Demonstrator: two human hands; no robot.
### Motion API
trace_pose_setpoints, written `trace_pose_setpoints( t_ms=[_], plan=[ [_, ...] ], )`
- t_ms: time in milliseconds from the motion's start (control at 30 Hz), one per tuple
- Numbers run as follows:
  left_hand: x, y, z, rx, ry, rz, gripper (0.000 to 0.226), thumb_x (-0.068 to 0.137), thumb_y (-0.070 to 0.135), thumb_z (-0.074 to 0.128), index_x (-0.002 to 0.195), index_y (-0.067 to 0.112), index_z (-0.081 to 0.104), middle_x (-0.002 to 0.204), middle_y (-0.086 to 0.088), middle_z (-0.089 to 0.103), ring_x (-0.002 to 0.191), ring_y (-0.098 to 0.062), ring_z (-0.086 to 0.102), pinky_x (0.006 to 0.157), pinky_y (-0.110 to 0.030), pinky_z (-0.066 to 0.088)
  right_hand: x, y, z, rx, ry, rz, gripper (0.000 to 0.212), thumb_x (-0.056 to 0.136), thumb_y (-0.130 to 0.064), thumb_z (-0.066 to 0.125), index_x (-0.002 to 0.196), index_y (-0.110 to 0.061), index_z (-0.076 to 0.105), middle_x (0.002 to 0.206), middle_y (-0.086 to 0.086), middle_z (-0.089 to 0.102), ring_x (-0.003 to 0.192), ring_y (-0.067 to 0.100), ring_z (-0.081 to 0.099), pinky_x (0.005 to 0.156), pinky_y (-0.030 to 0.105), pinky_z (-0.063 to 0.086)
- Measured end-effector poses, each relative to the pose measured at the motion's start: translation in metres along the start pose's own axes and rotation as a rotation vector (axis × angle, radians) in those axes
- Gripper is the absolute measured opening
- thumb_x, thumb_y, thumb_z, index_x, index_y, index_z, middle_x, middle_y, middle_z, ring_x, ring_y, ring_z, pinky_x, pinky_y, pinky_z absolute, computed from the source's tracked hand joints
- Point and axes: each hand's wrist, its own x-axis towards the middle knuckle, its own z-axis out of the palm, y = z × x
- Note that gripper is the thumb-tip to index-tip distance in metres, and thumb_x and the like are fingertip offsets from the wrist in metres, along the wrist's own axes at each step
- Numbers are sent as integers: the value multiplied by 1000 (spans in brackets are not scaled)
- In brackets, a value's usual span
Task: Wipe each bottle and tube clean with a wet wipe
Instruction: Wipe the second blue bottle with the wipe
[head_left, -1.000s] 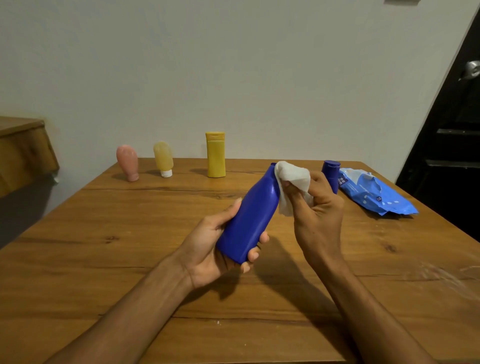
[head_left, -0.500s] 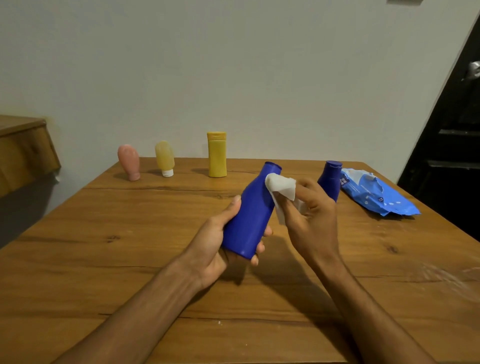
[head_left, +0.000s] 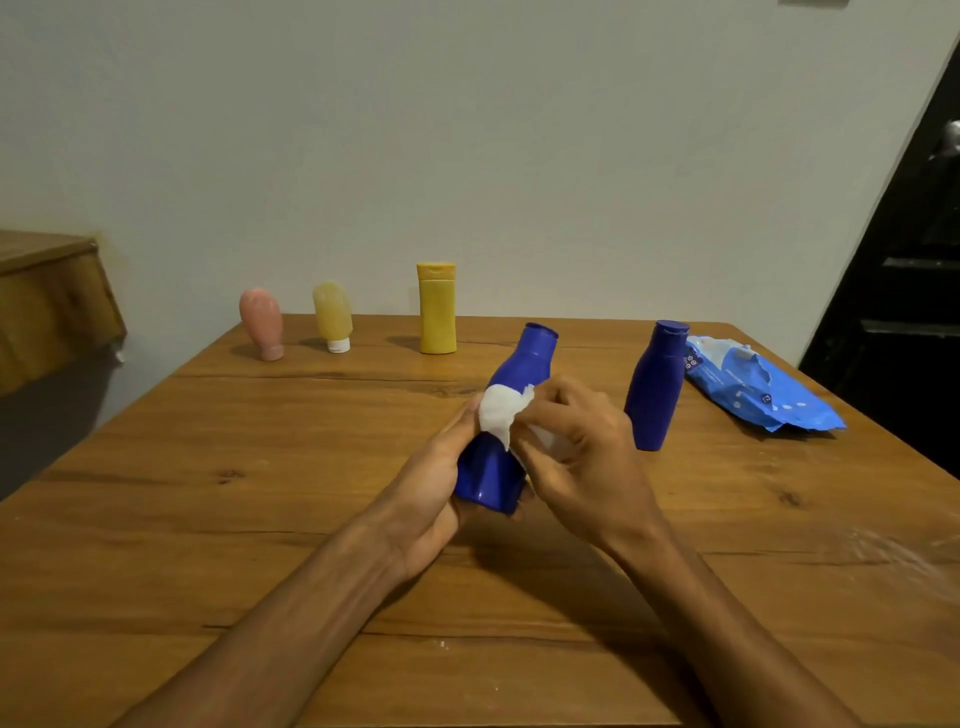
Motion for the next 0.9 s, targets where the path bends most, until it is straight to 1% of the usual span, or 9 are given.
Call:
trace_pose_setpoints(
  t_ms=[100,200,267,400,567,633,700,800,900],
  plan=[
    [0,0,-2,60,-26,-19,33,86,42,53,114,30,64,99,-6,75,80,-20,71,70,-39,55,2,5,-3,16,96,46,5,82,-19,68,82,-23,65,88,-9,58,81,11,56,69,41,51],
    [0,0,-3,140,-66,-66,32,91,44,50,118,30,60,105,-16,71,84,-25,68,67,-41,55,4,8,-7,22,238,142,13,81,-10,72,92,-12,68,96,-1,63,88,12,60,74,41,54],
    [1,-2,-2,122,-54,-57,34,90,44,51,118,30,61,105,-14,71,83,-24,68,67,-42,55,3,4,-4,32,220,123,13,80,-10,72,93,-11,69,95,-1,63,88,12,60,74,40,55],
    [3,-4,-3,49,-19,-14,26,91,39,52,113,36,66,105,-7,73,84,-22,70,75,-48,53,0,-1,2,23,81,67,10,81,-14,72,90,-16,70,92,-9,58,85,14,59,72,41,54],
    [3,-5,-2,17,-64,-80,37,91,42,53,125,28,59,109,-16,71,87,-28,68,71,-46,53,3,7,-4,41,244,120,8,82,-11,71,89,-13,68,94,-3,62,86,12,59,72,45,52],
    [4,-6,-3,-33,-72,-97,47,88,46,54,130,24,58,111,-17,69,87,-29,67,73,-46,53,3,6,-2,67,173,128,8,82,-12,71,89,-14,69,93,-4,62,87,13,60,73,47,52],
    [5,-4,-4,-111,-58,-103,50,88,45,53,132,21,58,118,-19,67,93,-28,65,82,-47,50,2,3,2,102,59,123,10,82,-15,71,91,-15,70,93,-4,62,87,11,60,75,46,53],
    [3,0,-6,-216,-48,-107,53,90,43,50,134,14,56,124,-19,63,105,-26,61,96,-46,47,2,-3,4,110,-75,85,10,81,-17,70,91,-16,72,91,-9,61,87,6,58,76,35,53],
    [6,2,-9,-255,-38,-136,57,96,46,47,136,7,54,124,-19,63,104,-26,63,90,-42,54,2,-9,-1,146,-251,45,7,77,-26,62,79,-25,68,88,-16,56,87,4,56,76,28,52]
  ],
)
